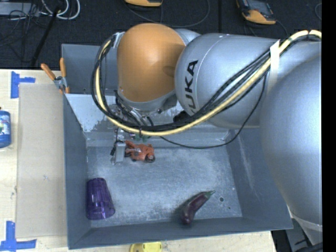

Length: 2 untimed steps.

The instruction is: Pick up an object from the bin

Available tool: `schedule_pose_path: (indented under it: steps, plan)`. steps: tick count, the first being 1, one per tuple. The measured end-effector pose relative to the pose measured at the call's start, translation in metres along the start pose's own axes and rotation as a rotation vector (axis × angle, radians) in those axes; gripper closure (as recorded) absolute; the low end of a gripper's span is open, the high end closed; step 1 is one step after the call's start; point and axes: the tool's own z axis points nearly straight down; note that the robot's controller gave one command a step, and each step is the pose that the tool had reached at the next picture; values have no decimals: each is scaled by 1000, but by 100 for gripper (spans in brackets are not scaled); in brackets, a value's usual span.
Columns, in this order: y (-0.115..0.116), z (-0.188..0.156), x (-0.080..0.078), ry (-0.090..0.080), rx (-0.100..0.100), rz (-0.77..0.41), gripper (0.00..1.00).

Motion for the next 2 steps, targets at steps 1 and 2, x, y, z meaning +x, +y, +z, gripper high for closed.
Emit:
schedule_pose_path:
  steps: [1, 2]
  plan:
    - [-2, -5, -1, -7, -2, 5, 0]
    - [-49, 70, 2, -10, -3, 57, 0]
